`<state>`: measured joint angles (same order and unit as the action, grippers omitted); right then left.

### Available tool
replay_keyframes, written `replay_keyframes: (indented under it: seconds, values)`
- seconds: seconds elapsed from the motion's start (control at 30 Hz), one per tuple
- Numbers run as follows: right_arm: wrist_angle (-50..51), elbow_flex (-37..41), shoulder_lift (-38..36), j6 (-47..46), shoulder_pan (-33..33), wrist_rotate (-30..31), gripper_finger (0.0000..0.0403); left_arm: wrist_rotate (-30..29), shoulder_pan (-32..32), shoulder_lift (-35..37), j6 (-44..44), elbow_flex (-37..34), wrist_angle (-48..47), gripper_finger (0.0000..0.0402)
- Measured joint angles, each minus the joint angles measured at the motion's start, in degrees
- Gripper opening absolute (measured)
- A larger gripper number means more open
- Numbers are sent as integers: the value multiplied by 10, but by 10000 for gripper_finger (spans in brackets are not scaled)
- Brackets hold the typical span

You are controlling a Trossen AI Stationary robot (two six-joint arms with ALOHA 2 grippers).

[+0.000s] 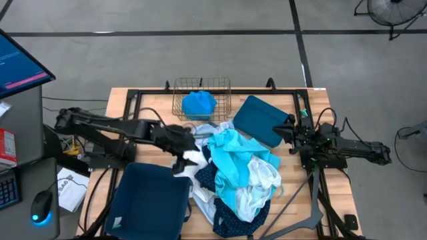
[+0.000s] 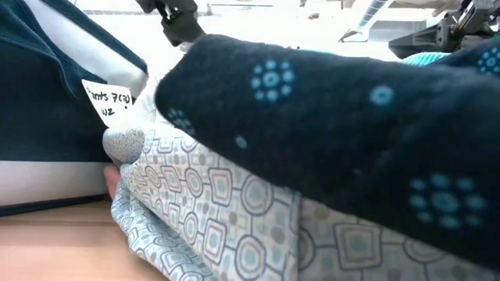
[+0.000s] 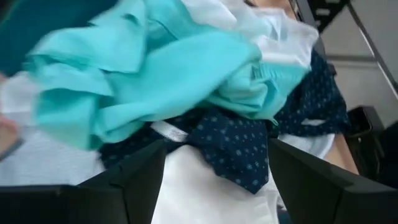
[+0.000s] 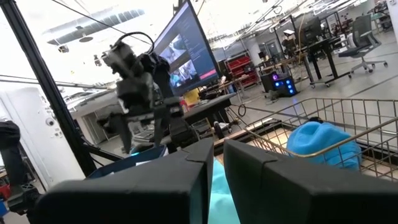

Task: Pick & Place Cloths
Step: Put the light blue shorts into the gold basket

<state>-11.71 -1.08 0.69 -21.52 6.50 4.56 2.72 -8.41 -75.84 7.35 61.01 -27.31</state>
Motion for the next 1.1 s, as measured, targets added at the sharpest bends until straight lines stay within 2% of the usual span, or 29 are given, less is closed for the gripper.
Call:
replay_keyframes:
  seconds: [0.27,0.6,0.73,0.83,1.1]
  values:
    - [8,0,0,-10,-1,0,37,-2,-19,-74,-37,0,76,264]
    - [-11,-4,0,-4,-2,-2,37,1,-19,-83,-55,0,98,264]
    - [-10,-35,16,57,-12,-1,36,0,-18,-56,-38,0,97,264]
    - [-8,-73,61,104,-20,3,29,-19,-18,-18,-36,0,103,264]
    - [-1,-218,255,204,-57,0,6,-138,-20,133,-20,0,115,257]
